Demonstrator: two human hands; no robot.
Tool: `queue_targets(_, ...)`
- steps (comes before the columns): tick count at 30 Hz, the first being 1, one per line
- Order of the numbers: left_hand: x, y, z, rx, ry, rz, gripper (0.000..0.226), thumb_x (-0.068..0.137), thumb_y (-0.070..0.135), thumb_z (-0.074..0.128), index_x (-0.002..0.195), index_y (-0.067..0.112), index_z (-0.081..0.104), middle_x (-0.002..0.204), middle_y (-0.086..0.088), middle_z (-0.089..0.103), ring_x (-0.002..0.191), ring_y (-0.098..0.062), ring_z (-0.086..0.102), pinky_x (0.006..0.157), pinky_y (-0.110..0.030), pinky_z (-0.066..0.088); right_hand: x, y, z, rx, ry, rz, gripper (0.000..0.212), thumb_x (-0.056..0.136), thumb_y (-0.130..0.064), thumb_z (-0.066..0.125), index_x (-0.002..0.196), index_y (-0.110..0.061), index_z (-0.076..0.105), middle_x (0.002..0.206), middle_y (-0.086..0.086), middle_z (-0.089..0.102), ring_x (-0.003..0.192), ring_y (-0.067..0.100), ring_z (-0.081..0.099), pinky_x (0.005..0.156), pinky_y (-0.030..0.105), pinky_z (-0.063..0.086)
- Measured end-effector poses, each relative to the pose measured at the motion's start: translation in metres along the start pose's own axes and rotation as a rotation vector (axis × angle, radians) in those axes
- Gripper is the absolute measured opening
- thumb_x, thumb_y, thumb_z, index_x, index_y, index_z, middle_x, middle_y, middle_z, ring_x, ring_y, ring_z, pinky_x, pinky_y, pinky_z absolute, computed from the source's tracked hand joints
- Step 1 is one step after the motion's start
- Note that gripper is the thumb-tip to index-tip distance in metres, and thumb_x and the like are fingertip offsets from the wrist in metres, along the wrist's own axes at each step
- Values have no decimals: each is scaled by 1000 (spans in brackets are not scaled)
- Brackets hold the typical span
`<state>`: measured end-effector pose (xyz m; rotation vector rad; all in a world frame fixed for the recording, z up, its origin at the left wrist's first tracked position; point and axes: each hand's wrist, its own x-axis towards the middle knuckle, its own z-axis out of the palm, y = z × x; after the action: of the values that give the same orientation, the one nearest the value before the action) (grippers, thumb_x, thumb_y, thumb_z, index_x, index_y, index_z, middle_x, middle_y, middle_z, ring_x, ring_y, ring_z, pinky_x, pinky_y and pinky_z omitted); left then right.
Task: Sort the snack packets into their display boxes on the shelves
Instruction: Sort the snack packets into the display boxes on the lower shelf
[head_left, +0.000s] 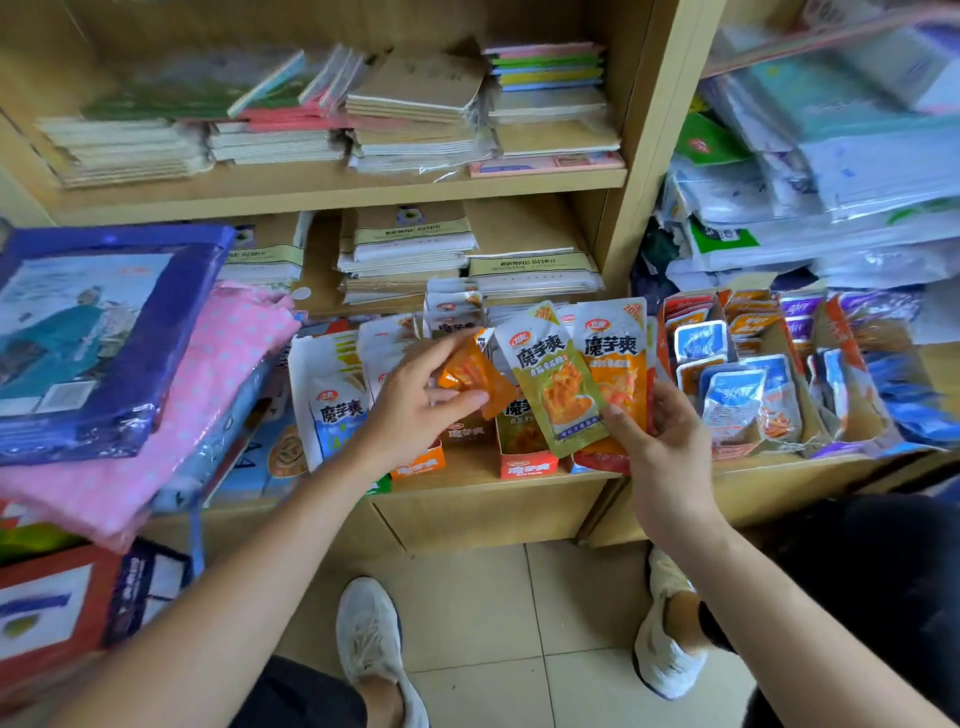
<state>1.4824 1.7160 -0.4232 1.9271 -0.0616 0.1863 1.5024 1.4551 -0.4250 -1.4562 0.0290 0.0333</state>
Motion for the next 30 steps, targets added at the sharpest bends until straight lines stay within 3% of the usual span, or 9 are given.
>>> queue_targets(3,-16,3,36,-22,-49,56,67,92,19,71,150,38,42,131,0,41,128,-11,52,97,-30,55,-2,3,5,45,-40,27,32,92,-11,70,123,-10,61,109,10,75,101,29,73,84,52,60)
queue_targets(6,-21,-4,62,99,3,119,57,95,36,65,149,35,45,131,4,43,132,-13,46,108,-39,49,-3,3,9,127,-98,65,36,89,-14,69,123,-10,58,110,15,73,101,36,71,79,50,60)
queue_targets(9,-22,-8,75,230,116,166,57,92,47,60,146,31,52,132,5,45,131,-17,46,109,-43,46,-2,2,8,161,-196,120,32,93,-11,65,124,-10,58,114,19,71,106,41,68,86,53,57)
queue_targets(14,-25,0,95,242,305,245,47,87,41,73,127,16,70,128,5,63,124,-12,57,103,-39,48,-2,-3,7,147,-332,88,42,89,-4,66,130,-3,56,121,16,70,112,33,68,92,45,57)
queue_targets(17,-26,2,104,211,254,300,33,94,21,66,126,12,70,136,2,63,129,-11,56,105,-37,49,3,-1,0,-54,-296,-19,42,85,3,72,125,-3,60,113,12,74,102,27,72,84,38,59)
queue_targets(20,-25,3,97,140,141,304,35,95,4,62,129,10,68,140,1,61,132,-8,54,107,-29,47,13,-2,-8,-123,-317,-15,38,88,2,71,124,-8,62,113,10,74,103,30,72,88,48,58)
queue_targets(25,-10,0,47,460,372,275,31,90,19,70,121,18,72,115,7,73,108,-10,63,95,-33,49,34,-18,-19,-150,-298,-5,32,88,-2,70,118,-10,63,107,8,76,98,30,73,82,48,61)
queue_targets(27,1,-6,17,633,316,194,40,89,39,65,125,21,69,118,7,71,112,-16,61,97,-39,46,41,-22,-20,-135,-318,18,36,88,-5,71,122,-9,61,109,8,75,99,29,73,83,50,61)
queue_targets(30,3,-19,-5,926,7,92,55,86,63,58,128,29,67,127,9,67,129,-21,50,105,-48,34,44,-23,-18,-150,-350,23,37,88,-7,73,123,-11,60,110,7,75,99,28,74,84,54,60)
